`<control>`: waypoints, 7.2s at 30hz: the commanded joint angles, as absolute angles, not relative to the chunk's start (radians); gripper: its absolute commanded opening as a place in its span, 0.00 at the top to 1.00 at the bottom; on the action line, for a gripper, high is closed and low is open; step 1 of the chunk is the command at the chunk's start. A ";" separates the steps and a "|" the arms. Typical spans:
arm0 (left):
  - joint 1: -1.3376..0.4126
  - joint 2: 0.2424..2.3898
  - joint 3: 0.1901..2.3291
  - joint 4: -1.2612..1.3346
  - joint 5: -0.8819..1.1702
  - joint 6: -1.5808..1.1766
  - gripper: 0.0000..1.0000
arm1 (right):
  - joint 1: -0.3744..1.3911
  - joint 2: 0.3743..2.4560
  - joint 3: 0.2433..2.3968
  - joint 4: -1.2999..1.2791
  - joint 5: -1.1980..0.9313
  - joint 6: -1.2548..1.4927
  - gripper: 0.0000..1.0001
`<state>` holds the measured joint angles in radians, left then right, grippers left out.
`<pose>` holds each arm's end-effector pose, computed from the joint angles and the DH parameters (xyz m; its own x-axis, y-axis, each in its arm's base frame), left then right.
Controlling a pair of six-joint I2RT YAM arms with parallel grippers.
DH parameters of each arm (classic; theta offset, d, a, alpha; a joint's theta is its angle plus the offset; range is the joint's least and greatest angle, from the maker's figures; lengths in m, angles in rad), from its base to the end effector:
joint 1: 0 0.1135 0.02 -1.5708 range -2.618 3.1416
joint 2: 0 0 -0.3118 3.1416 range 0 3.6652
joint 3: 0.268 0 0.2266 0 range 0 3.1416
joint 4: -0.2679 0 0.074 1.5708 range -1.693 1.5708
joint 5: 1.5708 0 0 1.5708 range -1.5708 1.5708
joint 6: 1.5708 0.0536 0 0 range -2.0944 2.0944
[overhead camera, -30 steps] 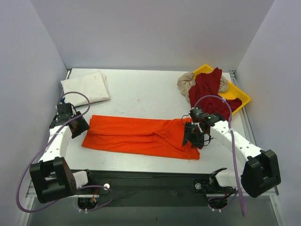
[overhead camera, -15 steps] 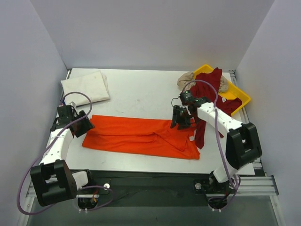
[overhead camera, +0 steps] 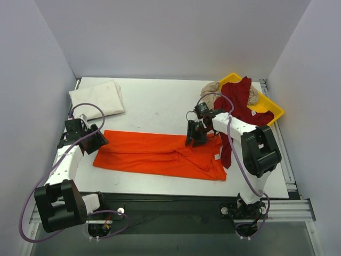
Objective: Fold and stack the t-shirts
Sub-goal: Fold the other side of the tshirt into a rectangle, then rotate the tshirt 90 degrees
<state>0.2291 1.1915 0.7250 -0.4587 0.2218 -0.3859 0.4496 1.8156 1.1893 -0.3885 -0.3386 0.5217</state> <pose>0.2001 0.0345 0.2576 -0.6858 -0.5369 -0.4914 -0.3786 0.8397 -0.3893 0.3287 0.1784 0.2308 -0.9461 0.0654 -0.3171 -0.1111 0.8544 0.5077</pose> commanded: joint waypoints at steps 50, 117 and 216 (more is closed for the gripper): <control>0.071 1.236 0.827 -0.373 0.149 -0.439 0.37 | 0.514 1.628 1.247 -0.597 -0.244 0.473 0.49; 0.187 1.439 0.785 -0.216 0.135 -0.529 0.26 | 0.152 1.928 1.381 -0.561 -0.133 0.437 0.56; -0.265 1.413 0.595 -0.139 0.187 -0.641 0.21 | 0.256 2.118 1.462 -0.517 -0.221 0.479 0.47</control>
